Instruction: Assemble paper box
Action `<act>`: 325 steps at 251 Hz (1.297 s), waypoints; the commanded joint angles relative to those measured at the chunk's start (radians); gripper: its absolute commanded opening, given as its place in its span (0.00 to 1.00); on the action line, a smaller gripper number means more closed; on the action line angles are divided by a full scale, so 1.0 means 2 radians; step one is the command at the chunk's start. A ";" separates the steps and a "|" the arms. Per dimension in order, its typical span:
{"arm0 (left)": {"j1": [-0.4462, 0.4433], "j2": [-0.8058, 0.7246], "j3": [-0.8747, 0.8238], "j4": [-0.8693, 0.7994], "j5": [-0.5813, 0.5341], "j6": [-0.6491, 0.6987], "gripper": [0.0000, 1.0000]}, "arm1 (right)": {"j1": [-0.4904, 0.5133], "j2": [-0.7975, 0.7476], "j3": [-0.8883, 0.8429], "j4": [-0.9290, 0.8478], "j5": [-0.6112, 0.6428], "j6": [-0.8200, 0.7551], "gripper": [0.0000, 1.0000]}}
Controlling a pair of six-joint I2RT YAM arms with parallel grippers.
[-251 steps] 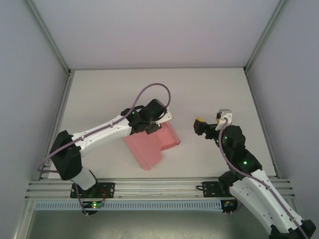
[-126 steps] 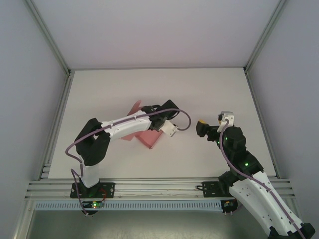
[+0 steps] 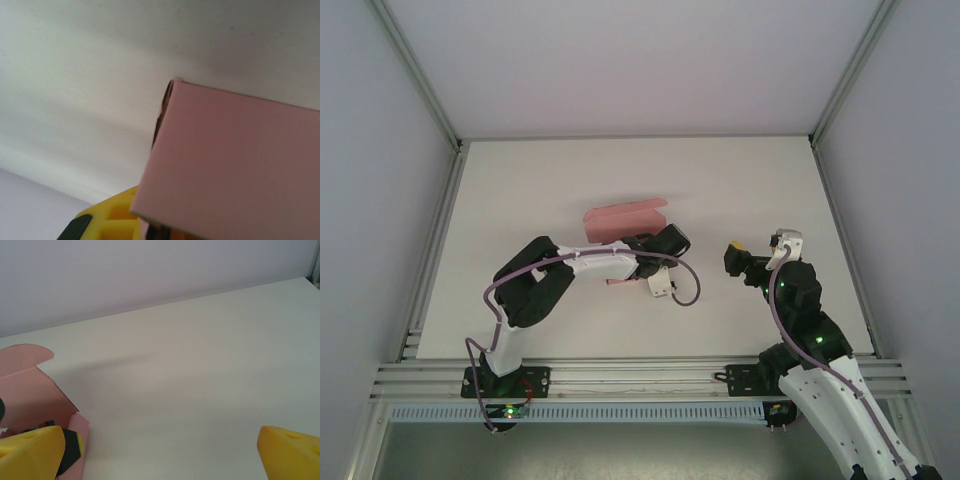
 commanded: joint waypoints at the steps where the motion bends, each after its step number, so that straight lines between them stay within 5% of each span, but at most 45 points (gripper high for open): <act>1: -0.009 0.027 0.000 -0.011 0.014 0.102 0.15 | -0.008 0.001 -0.009 -0.003 -0.008 0.009 0.98; 33: -0.009 0.012 0.012 -0.016 0.016 0.071 0.42 | -0.019 0.005 -0.009 0.004 -0.021 0.008 0.98; 86: -0.009 -0.027 0.053 -0.027 0.035 -0.033 0.69 | -0.032 0.011 -0.017 0.014 -0.047 0.014 0.98; 123: -0.010 -0.072 0.063 -0.027 0.080 -0.126 0.74 | -0.040 0.016 -0.018 0.015 -0.059 0.017 0.98; 128: -0.010 -0.077 0.064 -0.029 0.084 -0.141 0.96 | -0.041 0.017 -0.017 0.015 -0.061 0.017 0.98; 131: -0.010 -0.080 0.064 -0.030 0.086 -0.151 1.00 | -0.041 0.017 -0.017 0.015 -0.060 0.018 0.98; 187: -0.005 -0.163 0.036 -0.027 0.095 -0.345 1.00 | -0.049 0.023 -0.015 0.015 -0.066 0.026 0.98; 208: 0.008 -0.200 0.014 0.009 0.089 -0.467 1.00 | -0.050 0.032 -0.017 0.021 -0.076 0.025 0.98; 232: 0.041 -0.243 -0.022 0.070 0.051 -0.668 1.00 | -0.050 0.055 -0.016 0.040 -0.095 0.017 0.98; 255: 0.096 -0.280 -0.036 0.038 0.014 -0.918 1.00 | -0.050 0.090 -0.010 0.072 -0.117 0.013 0.98; 280: 0.180 -0.321 -0.084 0.003 0.077 -1.127 1.00 | -0.050 0.144 0.010 0.093 -0.141 -0.001 0.98; 303: 0.227 -0.343 -0.121 -0.020 0.084 -1.219 1.00 | -0.047 0.208 0.040 0.094 -0.159 -0.023 0.98; 325: 0.250 -0.351 -0.140 -0.029 0.112 -1.223 1.00 | -0.040 0.269 0.071 0.095 -0.169 -0.040 0.98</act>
